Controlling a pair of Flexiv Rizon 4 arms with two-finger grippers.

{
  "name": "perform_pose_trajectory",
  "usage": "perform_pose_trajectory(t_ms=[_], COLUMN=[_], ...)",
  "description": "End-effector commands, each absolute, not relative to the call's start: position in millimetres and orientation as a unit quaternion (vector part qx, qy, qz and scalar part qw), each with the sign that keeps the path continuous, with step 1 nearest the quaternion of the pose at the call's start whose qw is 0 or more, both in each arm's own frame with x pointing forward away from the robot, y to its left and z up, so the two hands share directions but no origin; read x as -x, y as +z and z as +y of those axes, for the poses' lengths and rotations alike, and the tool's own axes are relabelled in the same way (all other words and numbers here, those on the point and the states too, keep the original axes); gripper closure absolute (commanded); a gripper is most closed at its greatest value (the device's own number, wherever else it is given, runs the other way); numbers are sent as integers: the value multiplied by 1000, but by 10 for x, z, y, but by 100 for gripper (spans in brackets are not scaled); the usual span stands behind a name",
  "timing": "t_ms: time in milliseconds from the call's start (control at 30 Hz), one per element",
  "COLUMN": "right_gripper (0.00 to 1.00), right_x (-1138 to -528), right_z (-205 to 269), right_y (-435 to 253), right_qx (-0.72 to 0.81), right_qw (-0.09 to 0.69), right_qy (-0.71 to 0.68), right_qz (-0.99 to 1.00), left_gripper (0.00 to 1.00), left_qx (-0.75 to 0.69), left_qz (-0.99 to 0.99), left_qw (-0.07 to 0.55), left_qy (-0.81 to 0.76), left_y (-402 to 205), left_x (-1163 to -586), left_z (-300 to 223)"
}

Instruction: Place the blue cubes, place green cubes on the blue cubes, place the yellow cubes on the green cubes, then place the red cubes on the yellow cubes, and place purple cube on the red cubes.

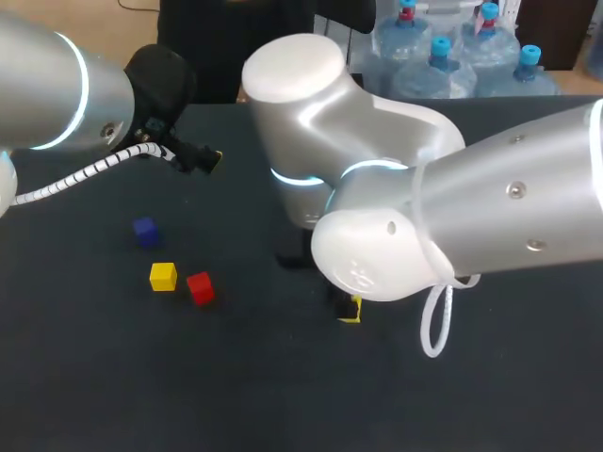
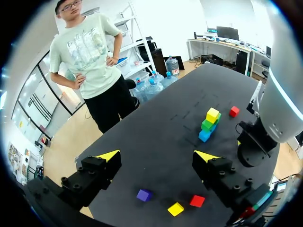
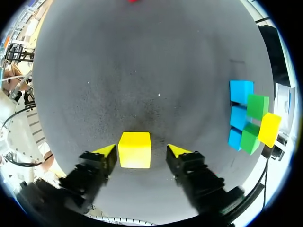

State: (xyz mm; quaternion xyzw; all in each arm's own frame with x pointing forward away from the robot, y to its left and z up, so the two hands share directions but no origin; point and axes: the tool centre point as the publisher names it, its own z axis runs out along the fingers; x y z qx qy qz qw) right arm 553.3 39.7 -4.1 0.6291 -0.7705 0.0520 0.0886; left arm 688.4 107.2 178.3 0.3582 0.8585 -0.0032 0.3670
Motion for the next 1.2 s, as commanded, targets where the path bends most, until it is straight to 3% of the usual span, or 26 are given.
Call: perform_pose_trajectory(t_ms=[33,100,167,200,233,1200], right_gripper=[62,66,82,96,100,100], right_x=[-5533,-5535,-5536,-5536,-5534,-5398], right_z=[394,395,396,397,398,-70], right_y=[-50,-51,-53,-53,-55,510], right_qx=[-629,-629,-629,-629,-629,-642], right_qw=[86,85,85,85,85,4], right_qy=[50,49,48,48,47,40], right_qz=[-771,-771,-772,-772,-772,-766], left_gripper=[0,0,0,0,0,0], left_qx=[-359,-359,-359,-359,-359,-359], left_qz=[858,858,858,858,858,858], left_qw=[367,367,367,367,367,367], left_qy=[-4,-4,-4,-4,-4,-4], left_y=[1783,1783,1783,1783,1783,1783], left_x=[-6883,-6883,-6883,-6883,-6883,-6883], left_z=[1079,1079,1079,1079,1079,1079])
